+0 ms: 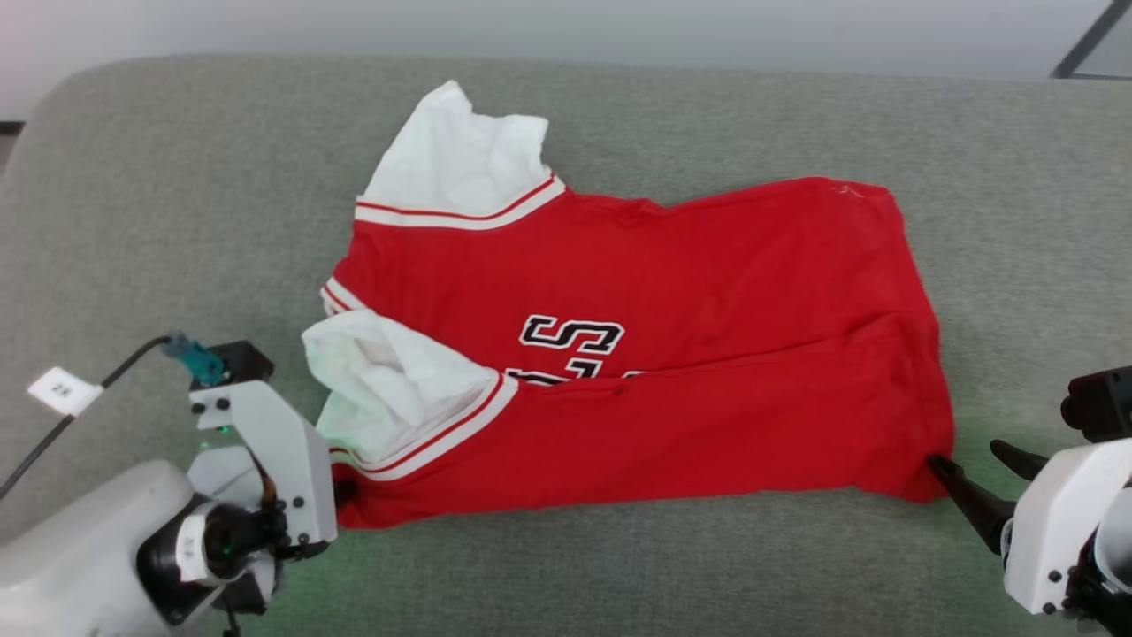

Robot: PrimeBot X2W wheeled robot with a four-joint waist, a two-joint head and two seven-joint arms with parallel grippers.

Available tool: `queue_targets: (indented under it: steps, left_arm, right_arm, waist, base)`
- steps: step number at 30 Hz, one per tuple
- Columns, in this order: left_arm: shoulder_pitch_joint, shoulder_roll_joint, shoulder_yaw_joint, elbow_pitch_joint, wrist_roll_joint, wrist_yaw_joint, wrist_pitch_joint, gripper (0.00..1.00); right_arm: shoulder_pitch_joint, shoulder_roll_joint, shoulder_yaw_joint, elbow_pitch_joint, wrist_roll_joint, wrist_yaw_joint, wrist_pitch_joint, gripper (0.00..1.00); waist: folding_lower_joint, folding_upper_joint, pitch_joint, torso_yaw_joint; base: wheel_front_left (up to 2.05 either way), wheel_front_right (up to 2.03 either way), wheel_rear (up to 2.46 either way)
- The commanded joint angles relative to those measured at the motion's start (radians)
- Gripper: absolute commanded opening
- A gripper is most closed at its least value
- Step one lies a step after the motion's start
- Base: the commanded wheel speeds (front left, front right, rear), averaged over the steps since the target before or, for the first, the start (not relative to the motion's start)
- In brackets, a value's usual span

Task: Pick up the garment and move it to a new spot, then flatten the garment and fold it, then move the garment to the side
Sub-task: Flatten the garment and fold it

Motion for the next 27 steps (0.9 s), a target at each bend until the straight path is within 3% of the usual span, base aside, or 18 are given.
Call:
queue_targets:
  steps: [1,12,13,14,15,27]
  left_arm:
    - [0.01,-0.048,-0.022,0.007,0.004,-0.014,0.0,0.0]
    - [-0.009,-0.096,-0.03,0.051,0.024,-0.047,-0.006,0.0]
    - [-0.011,-0.101,-0.03,0.055,0.024,-0.049,-0.006,0.0]
    - [-0.011,-0.104,-0.03,0.058,0.025,-0.054,-0.007,0.0]
    - [-0.012,-0.107,-0.031,0.063,0.027,-0.056,-0.007,0.0]
    - [0.0,-0.099,-0.022,0.096,0.021,-0.083,-0.012,0.0]
  right_arm:
    - [-0.012,0.009,-0.003,0.009,-0.004,-0.001,0.01,1.0]
    - [-0.051,0.026,0.021,0.107,-0.033,-0.001,0.088,0.97]
    - [-0.055,0.026,0.022,0.119,-0.035,-0.001,0.094,0.55]
    - [-0.059,0.028,0.022,0.132,-0.038,-0.001,0.099,0.19]
    - [-0.059,0.029,0.025,0.142,-0.036,-0.001,0.105,0.0]
    - [-0.076,0.012,0.008,0.168,0.008,-0.001,0.139,0.0]
  waist:
    - [0.0,-0.0001,0.012,0.016]
    - [0.0,-0.0001,0.035,0.053]
    - [0.0,-0.0001,0.035,0.056]
    - [0.0,-0.0001,0.035,0.058]
    - [0.0,-0.0001,0.034,0.061]
    - [0.0,-0.0001,-0.008,0.071]
  base:
    - [0.0,0.0,0.0]
    - [0.0,0.0,0.0]
    - [0.0,0.0,0.0]
    - [0.0,0.0,0.0]
    - [0.0,0.0,0.0]
    - [0.0,0.0,0.0]
